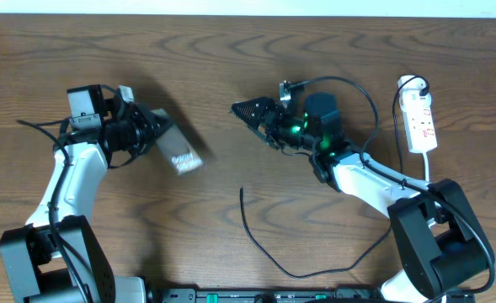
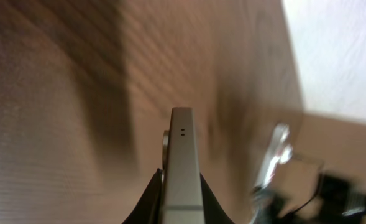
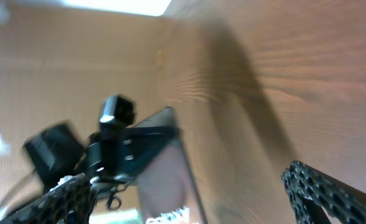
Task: Plug charger to phone and switch on socket
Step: 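Release the phone from the right gripper and move the left gripper leftward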
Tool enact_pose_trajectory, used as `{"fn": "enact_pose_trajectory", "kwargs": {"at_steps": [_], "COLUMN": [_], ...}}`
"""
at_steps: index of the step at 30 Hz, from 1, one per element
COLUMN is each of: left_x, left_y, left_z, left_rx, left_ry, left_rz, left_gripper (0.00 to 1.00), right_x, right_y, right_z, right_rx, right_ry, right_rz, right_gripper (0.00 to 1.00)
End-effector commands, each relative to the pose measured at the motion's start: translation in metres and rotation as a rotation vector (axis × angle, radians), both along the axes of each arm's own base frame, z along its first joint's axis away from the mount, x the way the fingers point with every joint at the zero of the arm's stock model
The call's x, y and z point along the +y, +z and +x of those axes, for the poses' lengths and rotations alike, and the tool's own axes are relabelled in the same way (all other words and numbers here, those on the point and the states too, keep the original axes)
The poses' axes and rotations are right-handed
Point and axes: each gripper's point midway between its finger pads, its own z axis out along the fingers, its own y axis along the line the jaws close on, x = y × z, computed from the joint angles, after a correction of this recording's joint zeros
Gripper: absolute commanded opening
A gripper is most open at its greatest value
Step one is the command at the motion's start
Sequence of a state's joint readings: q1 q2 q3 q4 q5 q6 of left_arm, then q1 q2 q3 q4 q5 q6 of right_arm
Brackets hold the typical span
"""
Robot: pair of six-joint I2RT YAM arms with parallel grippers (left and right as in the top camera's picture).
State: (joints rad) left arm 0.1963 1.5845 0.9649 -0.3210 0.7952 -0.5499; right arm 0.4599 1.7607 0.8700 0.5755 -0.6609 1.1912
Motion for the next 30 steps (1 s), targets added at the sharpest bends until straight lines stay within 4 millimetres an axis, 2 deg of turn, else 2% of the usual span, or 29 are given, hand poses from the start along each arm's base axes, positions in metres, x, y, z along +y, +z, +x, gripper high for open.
{"fn": "enact_pose_trajectory", "kwargs": {"at_steps": [1,5,9,12,15,20,26,30], "left_x": [-0.007,0.007,0.033,0.035,0.035,0.039,0.044,0.044], "left_y": [-0.001,-0.016,-0.034,-0.035,-0.035,-0.037,-0.041,-0.041], "left_z": [-0.011,-0.015,-0.018,-0.019,-0.019,-0.019,-0.022,-0.022], "left_rx": [-0.145,-0.091,-0.011,-0.002,-0.002,0.008,0.032,0.031], "left_ry": [-0.222,-0.202,-0.14,-0.134,-0.135,-0.126,-0.117,-0.116], "left_rz": [0.1,0.203,0.353,0.368,0.369,0.389,0.417,0.417], "left_gripper": [0.08,0.07,0.08,0.08,0.07,0.07,0.07,0.07], "right_x": [0.005,0.003,0.005,0.009,0.012,0.01,-0.012,-0.028], "right_y": [0.026,0.039,0.058,0.064,0.055,0.029,0.009,0.005], "right_z": [-0.013,-0.018,-0.027,-0.031,-0.029,-0.021,-0.016,-0.018], "right_rx": [-0.244,-0.272,-0.306,-0.321,-0.285,-0.17,-0.027,0.02], "right_ry": [0.169,0.236,0.343,0.393,0.405,0.357,0.255,0.204], "right_rz": [0.007,0.048,0.09,0.085,0.027,-0.165,-0.483,-0.656], "right_gripper": [0.97,0.99,0.99,0.99,0.99,0.99,0.99,0.99]}}
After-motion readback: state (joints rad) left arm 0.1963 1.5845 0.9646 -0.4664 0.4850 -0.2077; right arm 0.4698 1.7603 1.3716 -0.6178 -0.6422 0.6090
